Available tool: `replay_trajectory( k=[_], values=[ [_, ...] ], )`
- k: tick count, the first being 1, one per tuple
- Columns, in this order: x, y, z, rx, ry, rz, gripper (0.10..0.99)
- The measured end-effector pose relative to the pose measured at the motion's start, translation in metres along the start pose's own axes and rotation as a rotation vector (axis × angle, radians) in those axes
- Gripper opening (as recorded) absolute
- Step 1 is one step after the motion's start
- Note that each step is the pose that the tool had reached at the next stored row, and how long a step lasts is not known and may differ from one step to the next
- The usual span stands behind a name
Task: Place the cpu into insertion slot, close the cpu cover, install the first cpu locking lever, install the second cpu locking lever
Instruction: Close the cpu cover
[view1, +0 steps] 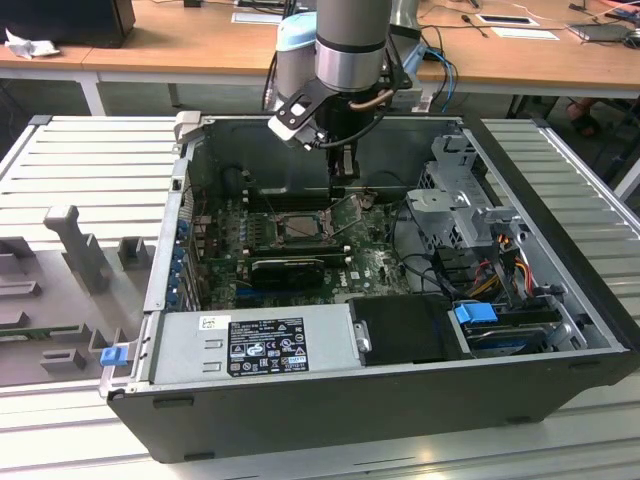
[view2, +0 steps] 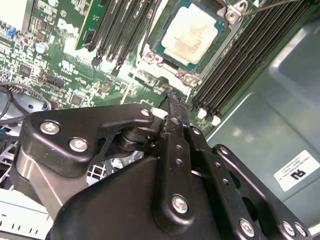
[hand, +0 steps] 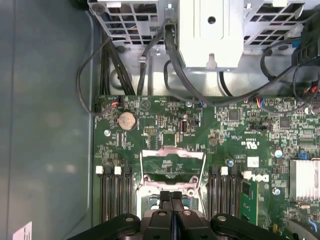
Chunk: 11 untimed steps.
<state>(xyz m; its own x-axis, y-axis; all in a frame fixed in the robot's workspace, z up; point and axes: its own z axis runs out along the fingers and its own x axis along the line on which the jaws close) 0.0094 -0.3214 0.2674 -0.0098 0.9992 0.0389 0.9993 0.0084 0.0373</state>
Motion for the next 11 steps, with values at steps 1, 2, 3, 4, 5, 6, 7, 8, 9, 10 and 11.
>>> replay_trajectory(
  k=[1,2,3,4,5,6,7,8,9,10,11],
  values=[
    [0.0,0.0019,0.0001,0.0,0.0001,0.0,0.106],
    [0.0,0.0033,0.0002,0.001,0.0002,0.0,0.106],
    [0.0,0.0046,0.0002,0.001,0.0002,0.0,0.106],
    [0.0,0.0058,0.0003,0.002,0.0002,0.0,0.106],
    [0.0,0.0076,0.0003,0.002,0.0003,0.0,0.106],
    [-0.0001,0.0089,0.0003,0.002,0.0002,0.0,0.106],
    [-0.0001,0.01,0.0004,0.003,0.0002,0.0,0.106],
    [-0.0001,0.0115,0.0004,0.003,0.0002,0.0,0.106],
    [-0.0001,0.0131,0.0005,0.004,0.0002,0.0,0.106],
    [-0.0002,0.0143,0.0005,0.004,0.0001,0.0,0.106],
    [-0.0001,0.0155,0.0005,0.004,0.0003,0.0,0.106]
  ],
)
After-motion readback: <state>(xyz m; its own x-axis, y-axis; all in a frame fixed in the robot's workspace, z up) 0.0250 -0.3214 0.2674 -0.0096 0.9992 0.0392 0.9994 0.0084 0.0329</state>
